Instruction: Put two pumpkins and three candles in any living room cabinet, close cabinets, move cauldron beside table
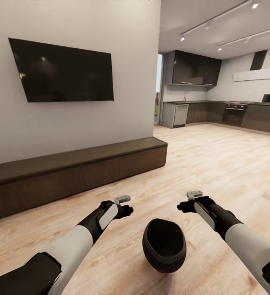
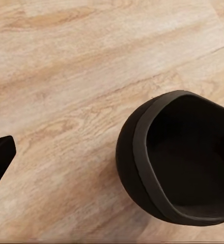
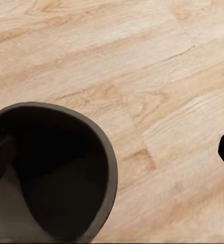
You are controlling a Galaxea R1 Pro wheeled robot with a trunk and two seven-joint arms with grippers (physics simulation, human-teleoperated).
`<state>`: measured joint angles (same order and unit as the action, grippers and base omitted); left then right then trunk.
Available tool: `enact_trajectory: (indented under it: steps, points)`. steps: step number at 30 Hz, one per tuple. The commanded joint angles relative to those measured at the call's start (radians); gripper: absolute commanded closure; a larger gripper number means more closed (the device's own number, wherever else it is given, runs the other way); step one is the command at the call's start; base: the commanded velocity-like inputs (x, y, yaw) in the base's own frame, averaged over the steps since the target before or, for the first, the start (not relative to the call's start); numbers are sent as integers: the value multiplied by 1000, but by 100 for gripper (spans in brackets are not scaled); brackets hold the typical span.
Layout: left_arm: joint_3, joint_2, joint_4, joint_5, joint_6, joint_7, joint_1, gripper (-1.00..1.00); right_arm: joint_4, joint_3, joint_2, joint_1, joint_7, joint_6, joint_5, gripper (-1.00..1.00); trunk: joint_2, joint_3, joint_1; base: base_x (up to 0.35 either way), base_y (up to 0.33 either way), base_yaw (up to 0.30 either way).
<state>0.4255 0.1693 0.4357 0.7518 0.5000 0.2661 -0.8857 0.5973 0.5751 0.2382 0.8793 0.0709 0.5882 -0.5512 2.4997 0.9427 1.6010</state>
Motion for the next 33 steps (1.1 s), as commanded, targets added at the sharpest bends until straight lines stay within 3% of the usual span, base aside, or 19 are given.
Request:
enact_trajectory:
  steps: [1, 19, 25, 29, 33]
  points:
    - [7, -1, 2, 11, 2, 9, -1, -100, -7, 7, 1, 1, 7, 2, -10, -100, 1, 1, -1, -191, -193, 0]
    - [8, -5, 2, 9, 5, 8, -1, -100, -31, 8, -2, 1, 9, -1, -12, -100, 1, 1, -1, -32, -35, 0]
    - [8, -4, 0, 9, 7, 14, -1, -100, -31, 6, -23, 1, 9, 4, -12, -100, 2, 28, 2, 0, 0, 15]
    - [9, -2, -2, 8, 12, 17, -1, -100, -31, 1, -53, 1, 12, 22, -13, -100, 3, 49, 4, 0, 0, 76]
    - [12, -1, 2, 5, 79, 12, -1, -100, -32, -8, -59, 1, 11, 41, -16, -100, 4, 71, 6, 0, 0, 60]
